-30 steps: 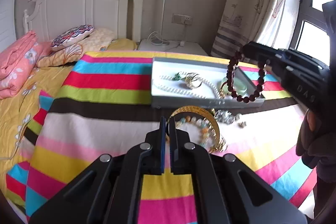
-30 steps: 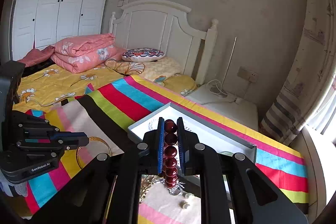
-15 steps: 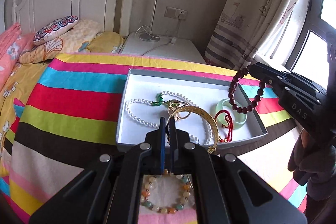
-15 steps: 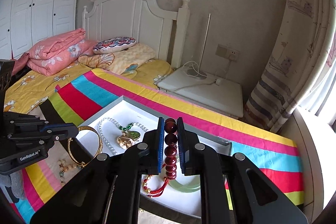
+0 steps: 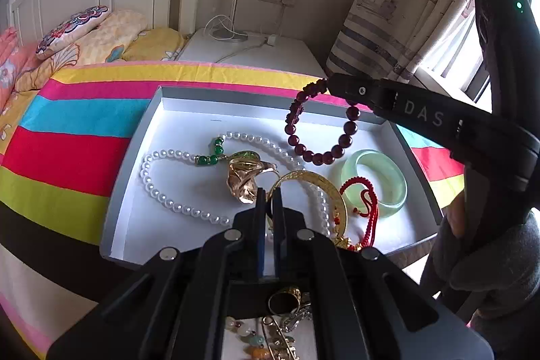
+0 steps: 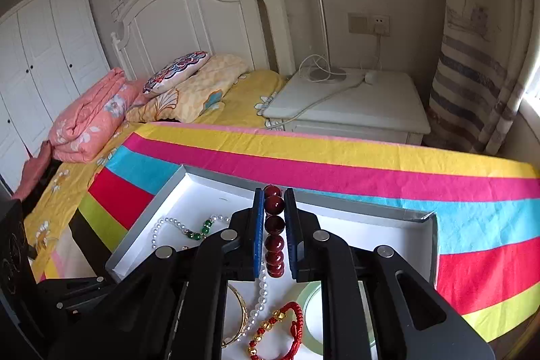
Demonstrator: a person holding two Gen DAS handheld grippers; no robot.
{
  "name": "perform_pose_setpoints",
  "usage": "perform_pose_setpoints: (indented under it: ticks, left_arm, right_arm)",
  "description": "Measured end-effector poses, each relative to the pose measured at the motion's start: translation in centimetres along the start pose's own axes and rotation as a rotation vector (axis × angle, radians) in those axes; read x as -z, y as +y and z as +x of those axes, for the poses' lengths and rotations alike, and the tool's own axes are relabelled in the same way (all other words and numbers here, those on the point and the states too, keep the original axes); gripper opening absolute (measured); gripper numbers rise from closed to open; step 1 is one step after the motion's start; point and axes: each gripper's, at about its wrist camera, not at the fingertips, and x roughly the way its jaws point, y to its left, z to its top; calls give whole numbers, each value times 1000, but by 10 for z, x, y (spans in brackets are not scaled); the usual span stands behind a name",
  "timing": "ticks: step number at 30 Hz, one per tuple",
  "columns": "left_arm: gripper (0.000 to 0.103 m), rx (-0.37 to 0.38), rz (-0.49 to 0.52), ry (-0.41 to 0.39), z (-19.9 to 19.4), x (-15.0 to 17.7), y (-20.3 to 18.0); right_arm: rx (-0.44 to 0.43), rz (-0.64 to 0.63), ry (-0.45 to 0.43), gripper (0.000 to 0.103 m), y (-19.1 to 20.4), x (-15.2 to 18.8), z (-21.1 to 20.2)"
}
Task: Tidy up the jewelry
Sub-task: 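Lower both bracelets into the tray and open both tools, then move the right tool to the gold pin brooch and close on it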
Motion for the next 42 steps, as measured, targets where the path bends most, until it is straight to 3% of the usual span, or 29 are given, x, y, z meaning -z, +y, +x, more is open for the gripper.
perform_pose_setpoints:
  ticks: [2,4,6,8,10,17,22,24,28,31,34,38,42]
  left_arm:
    - [4,-4,2,4,4,0,1]
    - [11,7,3,11,6,1,2]
    - [49,14,5,2,4,4,2]
    - [56,1,5,-25,1,6,1]
    - [57,9,-6,-27,-1,7,2]
    - [80,14,-47,-101,-37,9,12]
    - [99,-81,-52,-233,-87,17,23]
    - [100,-125,-49,-280,-106,24,27]
    - [100,-169,-53,-339,-141,46,40]
    - [100,-170,-67,-337,-158,68,49]
    - [100,-158,-79,-309,-164,93,54]
    - [100,-136,-86,-258,-158,120,55]
    - [100,-96,-156,-207,-149,137,69]
  right_arm:
    - [23,36,19,15,-13,4,8]
    - [40,71,61,20,-26,10,16]
    - [12,131,105,35,-38,14,18]
    - [9,149,74,56,-45,16,10]
    - [9,149,48,57,-47,17,1]
    - [-44,173,-18,57,-57,23,-32]
    - [-46,103,-98,72,-39,35,-76]
    - [-33,55,-161,85,-29,43,-101]
    - [37,-31,-357,87,-6,70,-158]
    - [110,-67,-445,87,3,95,-187]
    - [68,-15,-393,87,-3,111,-193]
    - [77,29,-287,87,-8,131,-187]
    - [18,23,-207,87,2,145,-177]
